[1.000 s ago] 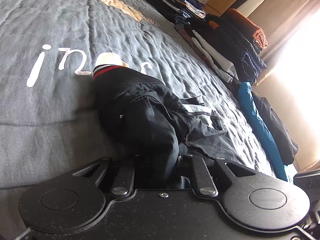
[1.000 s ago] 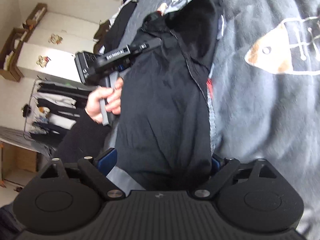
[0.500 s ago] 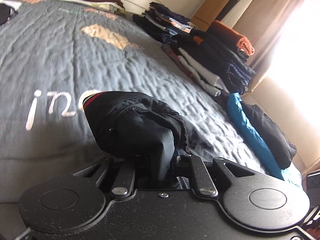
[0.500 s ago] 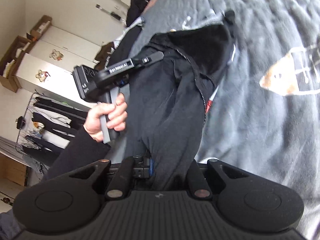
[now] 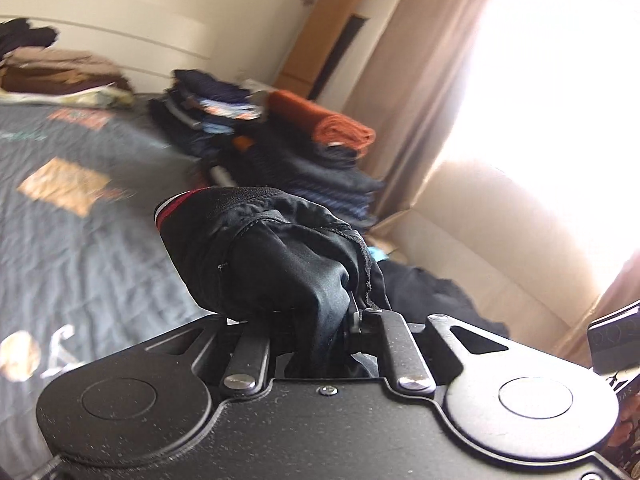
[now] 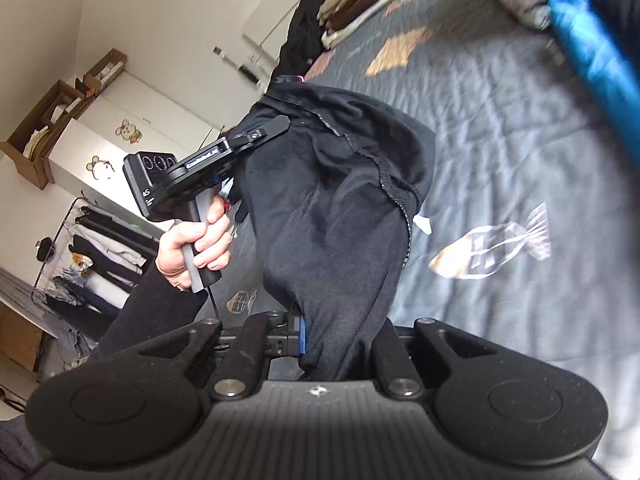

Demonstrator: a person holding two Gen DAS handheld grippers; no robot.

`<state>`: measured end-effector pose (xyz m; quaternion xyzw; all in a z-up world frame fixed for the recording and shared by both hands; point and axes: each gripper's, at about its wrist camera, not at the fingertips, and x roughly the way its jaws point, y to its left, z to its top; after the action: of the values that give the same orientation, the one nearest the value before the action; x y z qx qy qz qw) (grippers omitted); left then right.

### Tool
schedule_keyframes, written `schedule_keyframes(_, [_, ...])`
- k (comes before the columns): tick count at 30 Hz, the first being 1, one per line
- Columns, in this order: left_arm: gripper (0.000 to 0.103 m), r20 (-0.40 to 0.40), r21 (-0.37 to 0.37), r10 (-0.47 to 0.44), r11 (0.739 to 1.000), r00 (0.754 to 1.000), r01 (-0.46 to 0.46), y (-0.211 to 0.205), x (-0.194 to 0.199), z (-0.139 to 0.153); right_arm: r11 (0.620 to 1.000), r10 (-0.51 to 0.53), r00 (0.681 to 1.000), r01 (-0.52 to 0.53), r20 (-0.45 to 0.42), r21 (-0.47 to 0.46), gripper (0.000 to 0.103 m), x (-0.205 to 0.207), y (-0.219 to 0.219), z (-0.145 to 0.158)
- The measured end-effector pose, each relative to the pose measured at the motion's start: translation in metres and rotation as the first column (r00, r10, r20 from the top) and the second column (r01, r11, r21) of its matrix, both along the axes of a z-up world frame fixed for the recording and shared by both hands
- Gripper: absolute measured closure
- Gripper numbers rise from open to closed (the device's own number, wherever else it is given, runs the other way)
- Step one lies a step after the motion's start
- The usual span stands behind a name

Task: Fold clothes
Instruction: 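Carry the folded black garment with the left tool onto the blue cloth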

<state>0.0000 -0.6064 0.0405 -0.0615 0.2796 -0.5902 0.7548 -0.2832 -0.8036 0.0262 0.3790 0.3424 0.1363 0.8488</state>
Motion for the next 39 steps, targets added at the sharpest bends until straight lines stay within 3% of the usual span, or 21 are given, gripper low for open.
schedule_keyframes(7, [0.09,0.047,-0.055,-0.128,0.99,0.991,0.13,-0.129,-0.039,0.041,0.987,-0.119,0.992,0.124,0.051,-0.099,0.093,-0.066,-0.088,0.062])
schedule_keyframes(12, [0.09,0.063,-0.061,-0.206,0.976,0.977,0.209,-0.228,-0.049,0.037,0.966,-0.187,0.978,0.2,0.09,-0.166,0.093,-0.1,-0.156,0.081])
schedule_keyframes(15, [0.09,0.046,-0.032,-0.231,0.972,0.972,0.233,-0.286,-0.047,0.008,0.95,-0.239,0.967,0.251,0.086,-0.184,0.093,-0.114,-0.205,0.068])
schedule_keyframes(17, [0.089,0.026,-0.008,-0.242,0.97,0.97,0.242,-0.324,-0.046,-0.014,0.941,-0.279,0.958,0.287,0.066,-0.179,0.093,-0.115,-0.234,0.043])
schedule_keyframes(21, [0.086,-0.067,0.171,-0.185,0.966,0.98,0.194,-0.382,-0.029,-0.086,0.91,-0.392,0.919,0.379,-0.05,-0.168,0.089,-0.104,-0.29,-0.029])
schedule_keyframes(22, [0.078,-0.079,0.193,-0.176,0.963,0.981,0.189,-0.385,-0.026,-0.096,0.904,-0.41,0.909,0.394,-0.075,-0.169,0.087,-0.102,-0.299,-0.044])
schedule_keyframes(24, [0.074,-0.102,0.232,-0.159,0.956,0.982,0.179,-0.389,-0.02,-0.114,0.901,-0.421,0.902,0.404,-0.092,-0.159,0.087,-0.102,-0.307,-0.064])
schedule_keyframes(26, [0.064,-0.108,0.218,-0.138,0.963,0.984,0.159,-0.376,-0.013,-0.115,0.901,-0.42,0.902,0.403,-0.097,-0.162,0.084,-0.104,-0.312,-0.076])
schedule_keyframes(28, [0.062,-0.112,0.208,-0.116,0.968,0.987,0.137,-0.363,-0.007,-0.112,0.901,-0.401,0.911,0.374,-0.094,-0.221,0.064,-0.107,-0.309,-0.065])
schedule_keyframes(30, [0.061,-0.117,0.201,-0.093,0.973,0.989,0.116,-0.343,-0.006,-0.105,0.891,-0.398,0.911,0.355,-0.11,-0.284,0.05,-0.112,-0.308,-0.054])
schedule_keyframes(33, [0.061,-0.102,0.172,-0.081,0.98,0.992,0.097,-0.307,-0.017,-0.091,0.873,-0.402,0.911,0.352,-0.092,-0.337,0.047,-0.126,-0.306,-0.037])
schedule_keyframes(36, [0.052,-0.054,0.149,-0.074,0.986,0.996,0.081,-0.277,-0.035,-0.074,0.859,-0.434,0.9,0.399,-0.043,-0.32,0.046,-0.156,-0.3,-0.02])
schedule_keyframes(39, [0.051,-0.034,0.137,0.014,0.99,0.999,-0.009,-0.268,-0.044,-0.053,0.847,-0.465,0.885,0.444,-0.004,-0.291,0.045,-0.176,-0.285,-0.011])
